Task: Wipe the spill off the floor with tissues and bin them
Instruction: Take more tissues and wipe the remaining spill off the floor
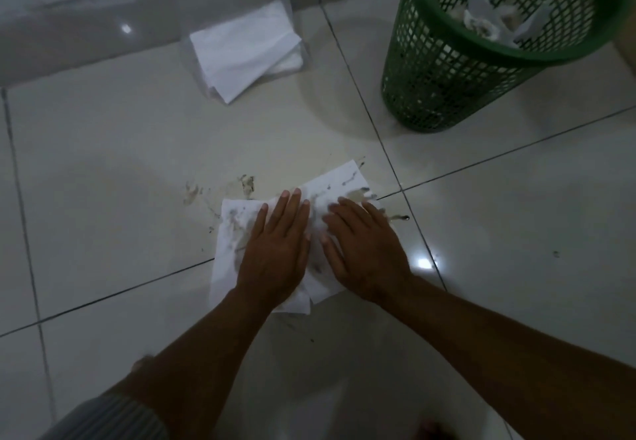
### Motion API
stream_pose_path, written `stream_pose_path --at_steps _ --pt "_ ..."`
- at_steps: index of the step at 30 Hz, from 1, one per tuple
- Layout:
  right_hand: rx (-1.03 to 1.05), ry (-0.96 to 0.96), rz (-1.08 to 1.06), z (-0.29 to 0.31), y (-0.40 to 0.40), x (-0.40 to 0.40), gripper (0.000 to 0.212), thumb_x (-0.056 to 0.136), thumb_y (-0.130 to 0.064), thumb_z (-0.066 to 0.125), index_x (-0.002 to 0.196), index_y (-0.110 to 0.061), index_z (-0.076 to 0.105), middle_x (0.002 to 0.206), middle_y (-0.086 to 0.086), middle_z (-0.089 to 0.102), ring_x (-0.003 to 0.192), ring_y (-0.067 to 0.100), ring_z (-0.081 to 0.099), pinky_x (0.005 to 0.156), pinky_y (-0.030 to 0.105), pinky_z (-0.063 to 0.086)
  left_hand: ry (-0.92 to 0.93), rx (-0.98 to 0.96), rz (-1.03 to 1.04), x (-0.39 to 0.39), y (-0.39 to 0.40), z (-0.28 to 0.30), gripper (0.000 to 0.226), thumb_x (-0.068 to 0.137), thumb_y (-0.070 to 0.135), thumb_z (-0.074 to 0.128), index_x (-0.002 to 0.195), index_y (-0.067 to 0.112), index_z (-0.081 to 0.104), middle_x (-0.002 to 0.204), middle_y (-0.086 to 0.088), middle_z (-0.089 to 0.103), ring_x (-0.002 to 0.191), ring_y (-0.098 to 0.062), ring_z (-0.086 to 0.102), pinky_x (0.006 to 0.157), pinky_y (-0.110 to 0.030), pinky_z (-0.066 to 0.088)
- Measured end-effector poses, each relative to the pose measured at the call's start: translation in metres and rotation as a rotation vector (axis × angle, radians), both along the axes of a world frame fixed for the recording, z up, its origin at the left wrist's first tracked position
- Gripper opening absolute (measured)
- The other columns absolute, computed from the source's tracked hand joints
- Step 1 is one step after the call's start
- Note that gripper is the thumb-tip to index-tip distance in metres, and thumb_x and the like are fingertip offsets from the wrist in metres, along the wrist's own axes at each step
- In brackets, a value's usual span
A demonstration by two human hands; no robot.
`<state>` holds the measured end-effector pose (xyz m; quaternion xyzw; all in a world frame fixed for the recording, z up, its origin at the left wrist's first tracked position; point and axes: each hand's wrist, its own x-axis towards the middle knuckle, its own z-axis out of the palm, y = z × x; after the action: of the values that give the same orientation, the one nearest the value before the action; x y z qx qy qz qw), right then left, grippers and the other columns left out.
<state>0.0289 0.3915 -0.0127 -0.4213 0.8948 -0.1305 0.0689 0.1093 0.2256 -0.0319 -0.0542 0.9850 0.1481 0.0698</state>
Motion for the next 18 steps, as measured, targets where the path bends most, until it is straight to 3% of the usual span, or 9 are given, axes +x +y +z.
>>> stream_pose_path --at_steps 2,4,6,12,18 --pt "0.111 -0.045 -0.011 -0.010 -0.009 0.000 0.059 0.102 -0.044 0.023 0.150 -0.012 0.035 0.159 0.014 0.031 0.149 0.028 0.023 0.122 0.051 0.020 -0.008 -0.013 0.016 0.001 0.004 -0.003 0.058 0.103 0.035 0.016 0.153 0.007 0.024 0.162 -0.014 0.018 0.151 -0.028 0.012 0.121 -0.053 0.019" --pt "0.167 -0.057 0.001 -0.022 -0.013 -0.004 0.064 0.101 -0.050 0.017 0.156 -0.017 0.013 0.165 0.011 0.010 0.153 0.027 0.005 0.123 0.053 0.009 -0.008 -0.012 0.041 -0.001 0.005 -0.007 0.058 0.102 0.034 0.015 0.154 0.008 0.019 0.163 -0.013 0.013 0.152 -0.026 0.007 0.123 -0.052 0.015" --pt "0.210 -0.062 0.002 -0.032 -0.011 -0.009 0.068 0.100 -0.057 0.018 0.157 -0.022 0.003 0.166 0.009 0.000 0.153 0.026 -0.004 0.123 0.053 0.005 -0.005 -0.022 0.050 -0.003 0.004 -0.011 0.058 0.103 0.034 0.018 0.155 0.009 0.016 0.164 -0.011 0.010 0.153 -0.025 0.004 0.124 -0.050 0.010" --pt "0.181 -0.027 -0.032 -0.051 -0.006 -0.013 0.076 0.097 -0.064 0.027 0.157 -0.020 0.011 0.166 0.009 0.004 0.153 0.024 -0.002 0.123 0.053 0.010 -0.047 -0.038 0.058 0.003 -0.007 -0.027 0.060 0.103 0.039 0.015 0.156 0.013 0.008 0.166 -0.007 0.002 0.153 -0.021 -0.004 0.124 -0.051 0.005" --pt "0.103 -0.010 -0.042 -0.059 -0.005 -0.012 0.078 0.096 -0.065 0.032 0.157 -0.023 0.010 0.166 0.007 0.006 0.153 0.023 0.001 0.123 0.053 0.011 -0.025 -0.058 0.065 0.006 -0.008 -0.036 0.060 0.103 0.040 0.018 0.156 0.014 0.013 0.165 -0.006 0.008 0.153 -0.020 0.001 0.123 -0.050 0.003"
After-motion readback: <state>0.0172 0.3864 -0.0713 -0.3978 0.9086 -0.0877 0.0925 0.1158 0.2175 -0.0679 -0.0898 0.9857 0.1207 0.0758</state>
